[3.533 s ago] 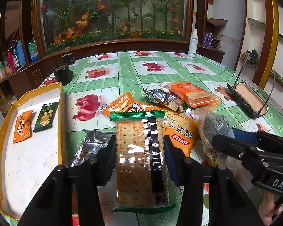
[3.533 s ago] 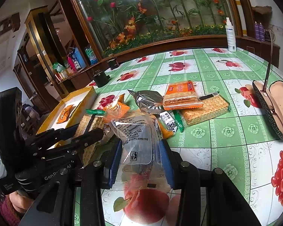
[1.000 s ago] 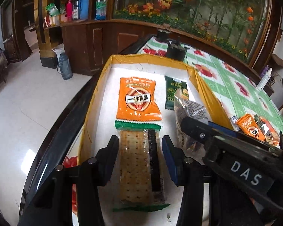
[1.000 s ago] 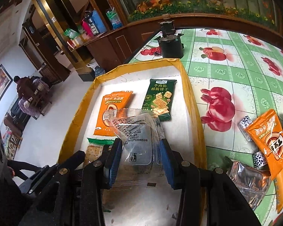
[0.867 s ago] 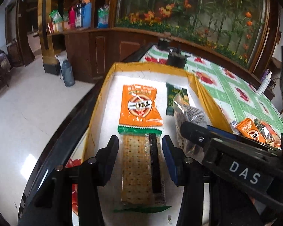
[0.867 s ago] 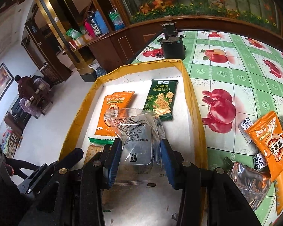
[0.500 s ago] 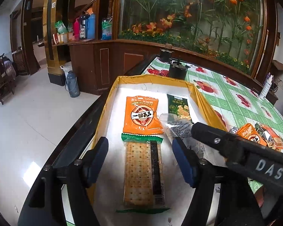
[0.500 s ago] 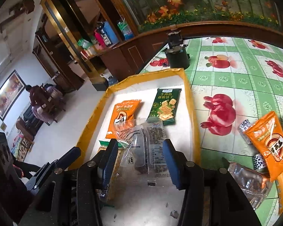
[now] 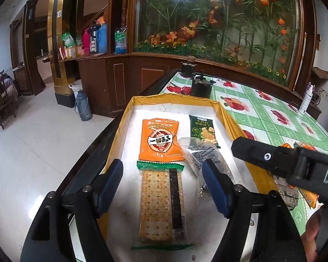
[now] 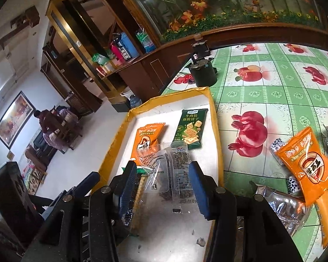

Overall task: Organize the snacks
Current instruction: 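Lower both items into the tray and open both grippers, then move both grippers back toward the remaining snack pile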

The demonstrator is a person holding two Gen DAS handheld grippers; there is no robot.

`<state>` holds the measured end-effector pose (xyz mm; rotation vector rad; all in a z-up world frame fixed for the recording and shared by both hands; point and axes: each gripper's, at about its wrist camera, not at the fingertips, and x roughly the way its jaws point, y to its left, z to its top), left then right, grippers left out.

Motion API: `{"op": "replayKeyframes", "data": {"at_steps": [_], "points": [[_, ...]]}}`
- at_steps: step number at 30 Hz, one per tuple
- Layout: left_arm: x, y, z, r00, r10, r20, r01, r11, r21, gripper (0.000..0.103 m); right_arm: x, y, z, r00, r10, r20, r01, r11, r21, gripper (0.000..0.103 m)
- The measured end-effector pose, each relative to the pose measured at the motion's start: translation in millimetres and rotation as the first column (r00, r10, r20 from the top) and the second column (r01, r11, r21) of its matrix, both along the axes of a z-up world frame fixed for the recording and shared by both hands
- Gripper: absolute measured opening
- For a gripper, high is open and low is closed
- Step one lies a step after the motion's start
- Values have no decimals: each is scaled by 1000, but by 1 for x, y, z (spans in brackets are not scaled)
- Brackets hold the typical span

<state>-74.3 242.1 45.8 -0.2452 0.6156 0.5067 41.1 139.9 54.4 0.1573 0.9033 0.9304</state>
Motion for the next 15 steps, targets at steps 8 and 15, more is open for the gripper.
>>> {"op": "replayKeyframes", "data": {"at_steps": [8, 15], "points": [[-2, -6, 3, 1000, -15, 20, 15, 1000, 23, 75, 6, -20, 10, 999, -32, 11, 32, 999, 28, 54], [-5, -18, 7, 999, -26, 31, 23, 997, 74, 75, 24, -71, 24, 991, -126, 34, 124, 991, 56, 60]]}}
